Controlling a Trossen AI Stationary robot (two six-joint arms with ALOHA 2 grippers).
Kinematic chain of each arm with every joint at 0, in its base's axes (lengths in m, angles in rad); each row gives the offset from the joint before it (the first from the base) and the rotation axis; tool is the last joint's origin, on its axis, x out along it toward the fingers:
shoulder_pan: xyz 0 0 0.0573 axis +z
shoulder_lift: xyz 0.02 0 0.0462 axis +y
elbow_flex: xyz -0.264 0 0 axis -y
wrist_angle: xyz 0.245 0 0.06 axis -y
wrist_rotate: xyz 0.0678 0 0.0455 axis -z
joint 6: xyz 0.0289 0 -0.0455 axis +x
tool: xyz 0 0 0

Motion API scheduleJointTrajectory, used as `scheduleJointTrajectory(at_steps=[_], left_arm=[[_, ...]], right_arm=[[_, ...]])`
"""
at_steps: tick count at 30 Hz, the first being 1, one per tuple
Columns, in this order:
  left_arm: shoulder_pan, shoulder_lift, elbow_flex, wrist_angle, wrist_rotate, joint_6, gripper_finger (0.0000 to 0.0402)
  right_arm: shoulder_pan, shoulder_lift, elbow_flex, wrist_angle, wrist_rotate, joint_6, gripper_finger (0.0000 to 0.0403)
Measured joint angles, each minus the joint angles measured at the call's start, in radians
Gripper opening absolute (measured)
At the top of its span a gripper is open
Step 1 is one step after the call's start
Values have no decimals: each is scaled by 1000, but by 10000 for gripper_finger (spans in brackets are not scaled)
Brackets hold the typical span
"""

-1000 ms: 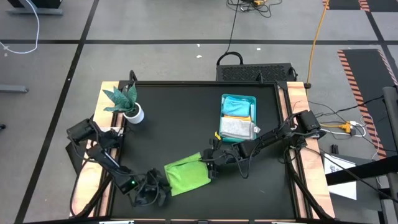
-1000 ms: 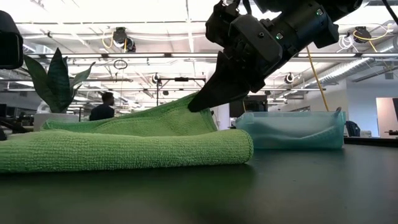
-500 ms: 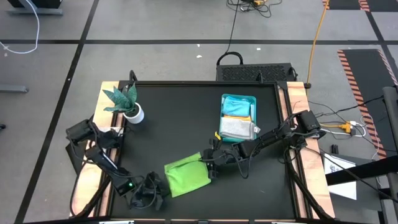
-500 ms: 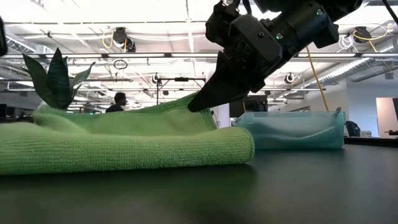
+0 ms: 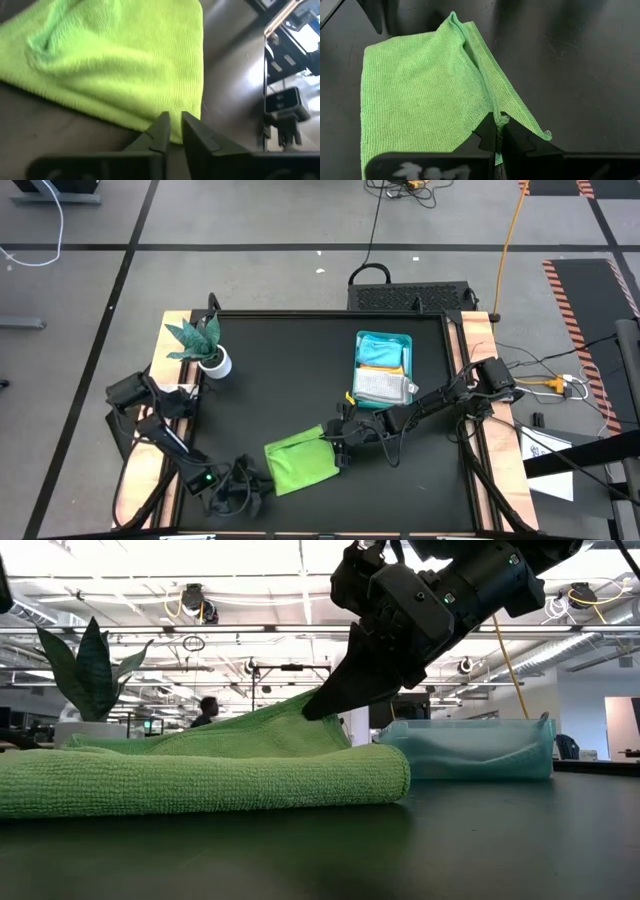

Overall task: Fold microfiber towels
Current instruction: Fold the light green microfiber cloth

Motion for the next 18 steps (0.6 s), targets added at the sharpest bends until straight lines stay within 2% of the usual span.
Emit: scheduleJointTrajectory(at_steps=[6,10,13,18], left_arm=[[39,0,0,7,-1,-2,138],[73,0,0,1,67,-49,177],[90,0,0,-1,119,-58,176],[89,0,0,0,174,-88,138]], right_arm=[[0,0,0,0,0,-4,4],[0,0,0,0,0,-4,4],[0,0,0,0,0,-4,4],[0,0,0,0,0,-4,4]])
